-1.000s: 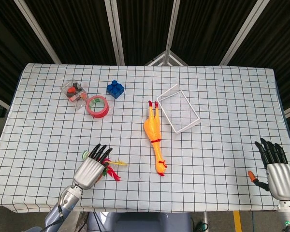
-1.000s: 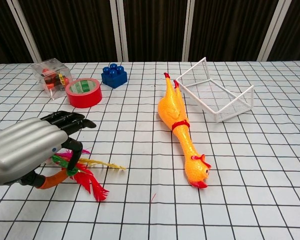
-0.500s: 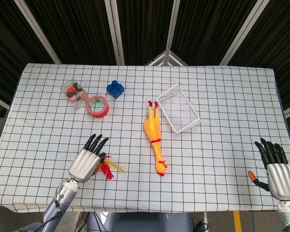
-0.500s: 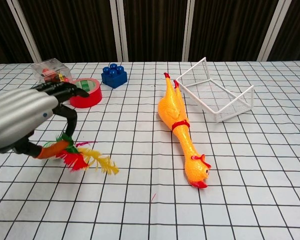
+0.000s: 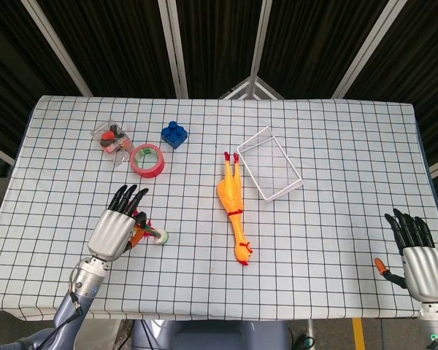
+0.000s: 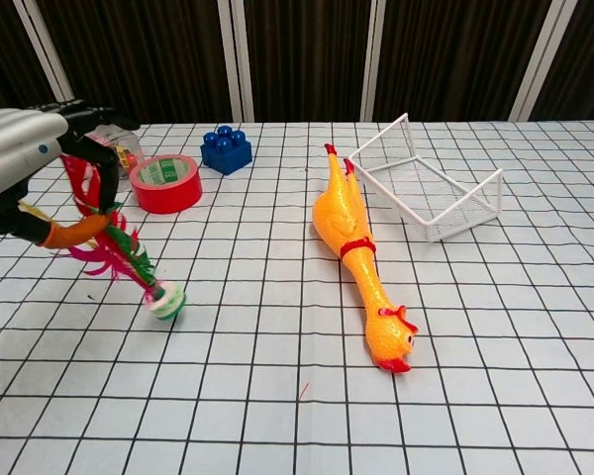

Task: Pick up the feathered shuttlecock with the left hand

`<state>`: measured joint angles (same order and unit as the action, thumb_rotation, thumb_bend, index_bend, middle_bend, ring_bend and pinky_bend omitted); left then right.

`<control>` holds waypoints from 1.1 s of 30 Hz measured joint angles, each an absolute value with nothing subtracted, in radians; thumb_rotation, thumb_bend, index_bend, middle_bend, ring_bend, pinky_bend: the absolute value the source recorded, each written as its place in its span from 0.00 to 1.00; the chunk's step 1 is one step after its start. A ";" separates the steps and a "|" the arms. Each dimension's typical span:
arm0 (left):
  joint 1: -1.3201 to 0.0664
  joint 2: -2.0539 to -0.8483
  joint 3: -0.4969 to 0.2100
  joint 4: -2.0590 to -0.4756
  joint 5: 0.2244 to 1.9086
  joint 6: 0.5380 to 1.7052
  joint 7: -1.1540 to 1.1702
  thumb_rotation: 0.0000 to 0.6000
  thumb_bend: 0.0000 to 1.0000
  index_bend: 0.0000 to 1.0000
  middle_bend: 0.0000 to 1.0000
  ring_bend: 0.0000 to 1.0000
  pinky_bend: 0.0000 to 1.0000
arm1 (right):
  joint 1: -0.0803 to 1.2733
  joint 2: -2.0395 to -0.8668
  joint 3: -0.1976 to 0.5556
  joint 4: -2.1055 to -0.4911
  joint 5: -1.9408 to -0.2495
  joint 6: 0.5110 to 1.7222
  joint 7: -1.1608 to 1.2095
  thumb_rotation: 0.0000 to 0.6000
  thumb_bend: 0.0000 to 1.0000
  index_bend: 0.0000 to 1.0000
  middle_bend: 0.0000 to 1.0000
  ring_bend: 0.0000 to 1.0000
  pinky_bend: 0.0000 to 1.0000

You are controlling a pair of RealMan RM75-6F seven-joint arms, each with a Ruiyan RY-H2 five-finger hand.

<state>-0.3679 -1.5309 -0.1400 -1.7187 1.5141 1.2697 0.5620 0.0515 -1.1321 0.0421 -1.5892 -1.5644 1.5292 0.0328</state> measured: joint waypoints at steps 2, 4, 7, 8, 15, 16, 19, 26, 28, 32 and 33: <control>-0.367 -1.530 -0.136 -1.710 1.511 1.272 0.554 1.00 0.61 0.62 0.08 0.00 0.00 | 0.052 -1.132 0.042 -1.589 -1.564 1.529 0.033 1.00 0.34 0.00 0.00 0.00 0.00; -0.366 -1.530 -0.133 -1.703 1.509 1.274 0.548 1.00 0.61 0.62 0.08 0.00 0.00 | 0.051 -1.132 0.042 -1.589 -1.564 1.529 0.033 1.00 0.34 0.00 0.00 0.00 0.00; -0.366 -1.530 -0.131 -1.693 1.504 1.277 0.540 1.00 0.61 0.62 0.08 0.00 0.00 | 0.052 -1.132 0.042 -1.589 -1.564 1.528 0.032 1.00 0.34 0.00 0.00 0.00 0.00; -0.367 -1.530 -0.131 -1.690 1.502 1.279 0.538 1.00 0.61 0.62 0.08 0.00 0.00 | 0.052 -1.133 0.042 -1.589 -1.564 1.528 0.032 1.00 0.34 0.00 0.00 0.00 0.00; -0.368 -1.530 -0.128 -1.685 1.497 1.287 0.527 1.00 0.60 0.62 0.08 0.00 0.00 | 0.052 -1.132 0.042 -1.589 -1.564 1.528 0.032 1.00 0.34 0.00 0.00 0.00 0.00; -0.369 -1.529 -0.128 -1.685 1.496 1.288 0.527 1.00 0.59 0.62 0.08 0.00 0.00 | 0.052 -1.132 0.042 -1.589 -1.564 1.528 0.032 1.00 0.34 0.00 0.00 0.00 0.00; -0.370 -1.527 -0.126 -1.686 1.494 1.290 0.526 1.00 0.54 0.60 0.08 0.00 0.00 | 0.052 -1.132 0.042 -1.589 -1.564 1.528 0.032 1.00 0.34 0.00 0.00 0.00 0.00; -0.373 -1.519 -0.118 -1.693 1.492 1.291 0.525 1.00 0.29 0.32 0.02 0.00 0.00 | 0.051 -1.132 0.042 -1.589 -1.563 1.528 0.031 1.00 0.34 0.00 0.00 0.00 0.00; -0.372 -1.515 -0.115 -1.697 1.495 1.294 0.522 1.00 0.25 0.25 0.01 0.00 0.00 | 0.051 -1.132 0.042 -1.588 -1.563 1.527 0.032 1.00 0.34 0.00 0.00 0.00 0.00; -0.369 -1.504 -0.110 -1.708 1.506 1.306 0.505 1.00 0.16 0.10 0.00 0.00 0.00 | 0.052 -1.132 0.042 -1.588 -1.564 1.527 0.032 1.00 0.34 0.00 0.00 0.00 0.00; -0.368 -1.501 -0.109 -1.713 1.509 1.310 0.500 1.00 0.15 0.08 0.00 0.00 0.00 | 0.051 -1.132 0.042 -1.588 -1.564 1.528 0.032 1.00 0.34 0.00 0.00 0.00 0.00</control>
<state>-0.3677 -1.5008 -0.1086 -1.7128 1.5087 1.3102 0.4996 0.0514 -1.1317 0.0420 -1.5883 -1.5642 1.5278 0.0322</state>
